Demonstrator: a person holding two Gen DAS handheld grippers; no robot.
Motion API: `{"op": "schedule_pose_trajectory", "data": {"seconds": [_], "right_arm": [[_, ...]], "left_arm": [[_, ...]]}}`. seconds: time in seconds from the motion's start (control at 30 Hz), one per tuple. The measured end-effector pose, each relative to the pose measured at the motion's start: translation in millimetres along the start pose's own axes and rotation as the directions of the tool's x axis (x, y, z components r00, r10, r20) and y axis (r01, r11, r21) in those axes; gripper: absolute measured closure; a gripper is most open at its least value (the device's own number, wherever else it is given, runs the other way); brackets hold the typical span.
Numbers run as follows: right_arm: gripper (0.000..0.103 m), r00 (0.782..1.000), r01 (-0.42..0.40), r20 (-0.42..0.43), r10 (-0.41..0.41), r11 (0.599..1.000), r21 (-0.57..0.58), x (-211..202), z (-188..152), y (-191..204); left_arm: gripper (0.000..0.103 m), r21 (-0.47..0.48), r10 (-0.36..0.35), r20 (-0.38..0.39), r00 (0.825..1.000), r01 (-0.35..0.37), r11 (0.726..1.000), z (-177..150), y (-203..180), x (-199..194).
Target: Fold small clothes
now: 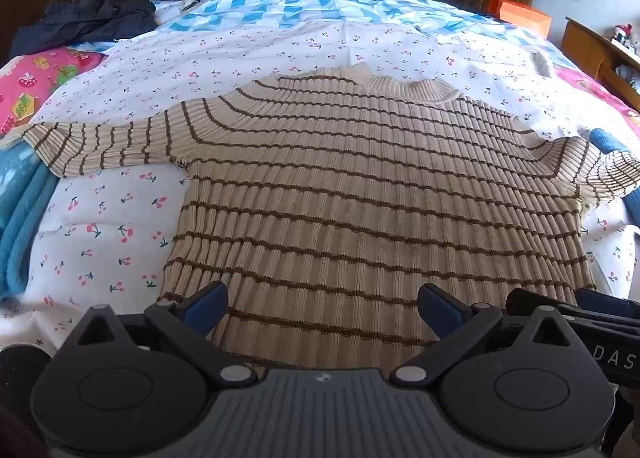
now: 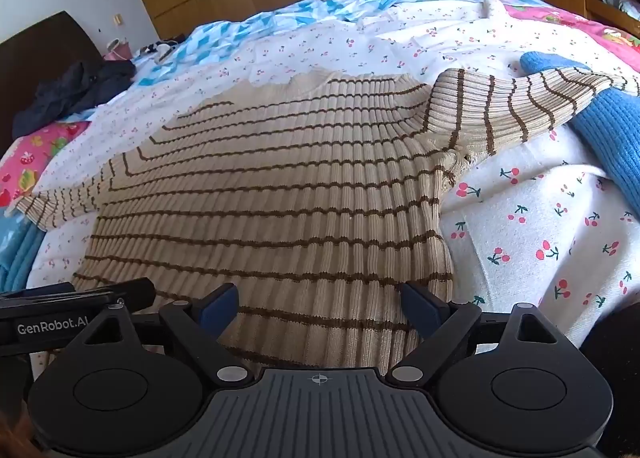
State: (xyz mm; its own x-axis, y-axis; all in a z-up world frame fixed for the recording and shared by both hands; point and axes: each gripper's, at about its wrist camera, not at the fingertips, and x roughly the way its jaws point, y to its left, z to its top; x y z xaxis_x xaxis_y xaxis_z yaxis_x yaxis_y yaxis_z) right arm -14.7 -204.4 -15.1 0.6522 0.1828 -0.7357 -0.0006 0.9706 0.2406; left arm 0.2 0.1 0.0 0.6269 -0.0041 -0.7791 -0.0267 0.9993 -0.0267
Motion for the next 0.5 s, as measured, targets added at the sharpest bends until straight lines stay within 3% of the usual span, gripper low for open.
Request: {"op": "schedule_pose_trajectory", "data": {"seconds": [0.5], "right_arm": [[0.013, 1.0, 0.021, -0.008, -0.021, 0.998, -0.055, 3.4, -2.5, 6.6]], "left_arm": [[0.0, -0.02, 0.002, -0.022, 1.0, -0.002, 1.0, -11.3, 4.2, 6.4]]}}
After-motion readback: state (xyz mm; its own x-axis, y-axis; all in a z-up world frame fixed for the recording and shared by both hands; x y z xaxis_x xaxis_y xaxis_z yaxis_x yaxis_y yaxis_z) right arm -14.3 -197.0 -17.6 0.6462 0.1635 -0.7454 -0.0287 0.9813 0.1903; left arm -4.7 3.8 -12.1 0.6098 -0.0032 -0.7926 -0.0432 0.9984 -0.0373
